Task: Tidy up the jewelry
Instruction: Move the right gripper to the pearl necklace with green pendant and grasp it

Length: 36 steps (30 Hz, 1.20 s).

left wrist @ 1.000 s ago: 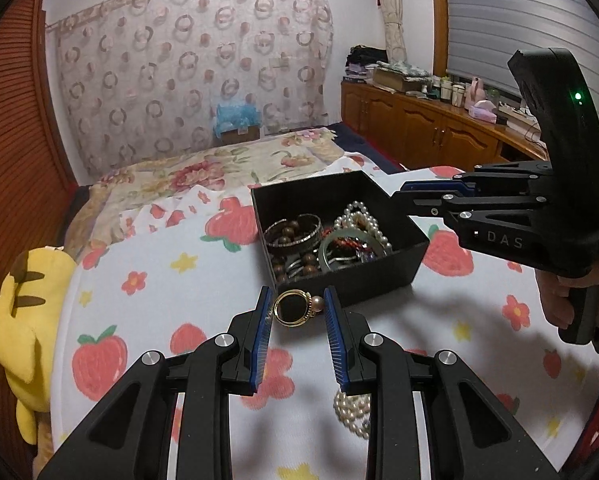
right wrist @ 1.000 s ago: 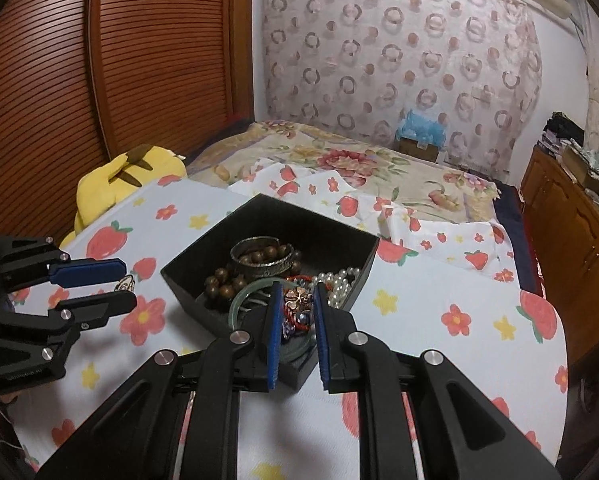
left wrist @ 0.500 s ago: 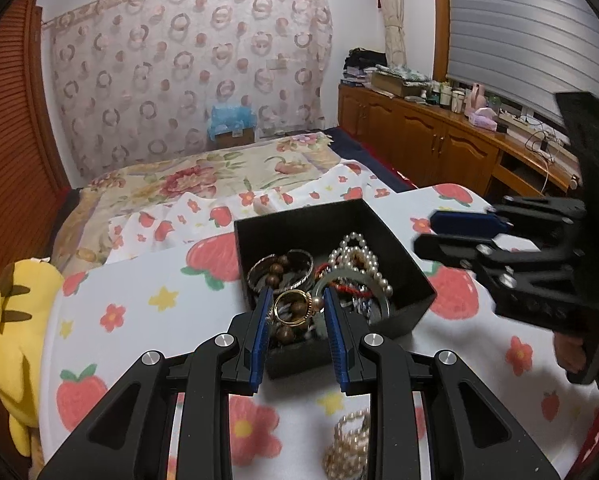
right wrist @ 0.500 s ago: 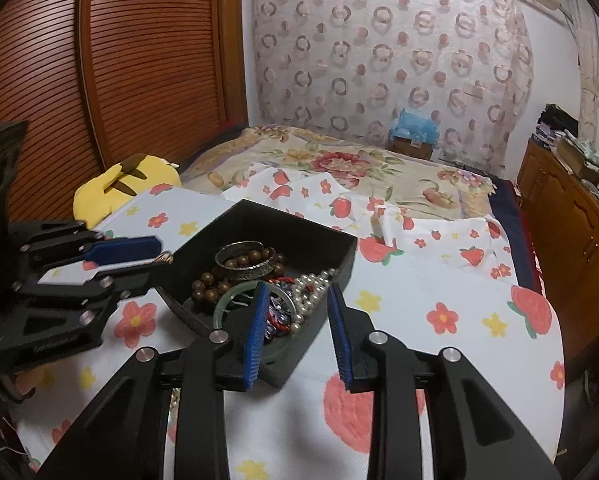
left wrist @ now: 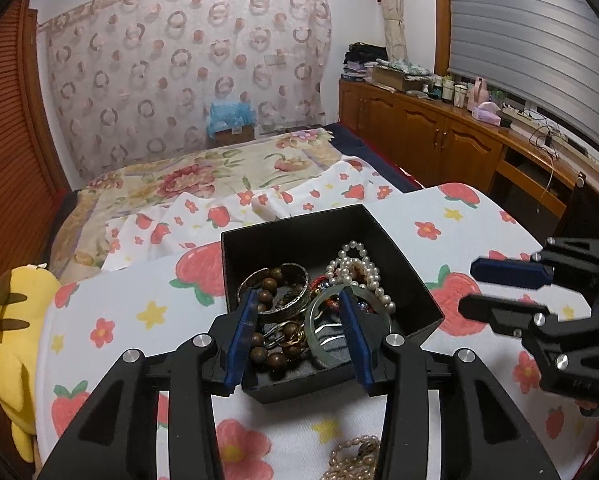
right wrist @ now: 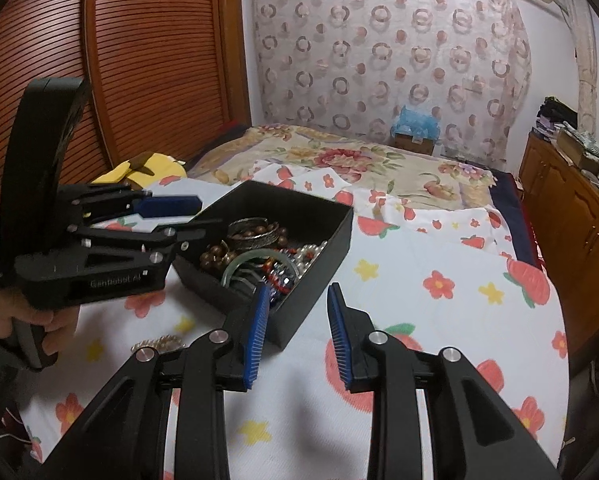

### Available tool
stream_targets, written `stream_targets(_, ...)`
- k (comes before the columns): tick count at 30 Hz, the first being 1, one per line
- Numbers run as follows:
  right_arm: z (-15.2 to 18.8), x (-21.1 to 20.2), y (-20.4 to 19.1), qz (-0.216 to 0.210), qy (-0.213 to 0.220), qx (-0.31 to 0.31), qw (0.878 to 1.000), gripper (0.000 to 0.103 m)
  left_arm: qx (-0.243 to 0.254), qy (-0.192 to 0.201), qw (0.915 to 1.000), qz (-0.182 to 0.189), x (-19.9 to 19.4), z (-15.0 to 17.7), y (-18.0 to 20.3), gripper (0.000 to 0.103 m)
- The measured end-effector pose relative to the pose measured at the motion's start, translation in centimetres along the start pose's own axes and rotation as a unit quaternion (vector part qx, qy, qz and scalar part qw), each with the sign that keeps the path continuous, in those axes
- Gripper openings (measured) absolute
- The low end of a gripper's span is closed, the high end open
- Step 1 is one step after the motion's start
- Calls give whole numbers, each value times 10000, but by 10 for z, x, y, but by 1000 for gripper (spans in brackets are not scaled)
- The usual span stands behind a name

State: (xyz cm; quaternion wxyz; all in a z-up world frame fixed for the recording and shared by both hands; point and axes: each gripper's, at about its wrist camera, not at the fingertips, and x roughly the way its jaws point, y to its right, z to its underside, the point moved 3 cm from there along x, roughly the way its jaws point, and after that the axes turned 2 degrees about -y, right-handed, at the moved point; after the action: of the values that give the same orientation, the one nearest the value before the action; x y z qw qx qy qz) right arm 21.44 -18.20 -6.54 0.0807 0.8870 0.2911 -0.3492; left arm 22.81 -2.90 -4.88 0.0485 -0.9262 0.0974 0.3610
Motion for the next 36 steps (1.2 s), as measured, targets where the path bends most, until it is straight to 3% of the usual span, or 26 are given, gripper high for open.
stream_targets(4, 11, -4, -13, -147, -35, -43, 9999, 33, -96, 81, 9999, 28, -9, 7, -8, 46)
stream_targets(7, 18, -3, -27, -342, -125, -121, 9993, 33, -214, 158, 9996, 58, -22, 17, -17, 57)
stream_targets(16, 30, 25, -73, -760, -564, -286, 9951, 33, -441, 219, 9988, -76, -50, 44, -48, 60)
stream_targets(22, 33, 36, -93, -807, -693, -348, 9937, 33, -550, 238, 9981, -111, -60, 57, -59, 60)
stream_targets(28, 38, 48, -94, -659, -1022, -246, 9923, 33, -587, 211, 9980, -103, -63, 67, -61, 60)
stream_targets(36, 36, 61, -85, -777, -1214, 235, 9893, 31, -545, 157, 9984, -12, -61, 75, -54, 60)
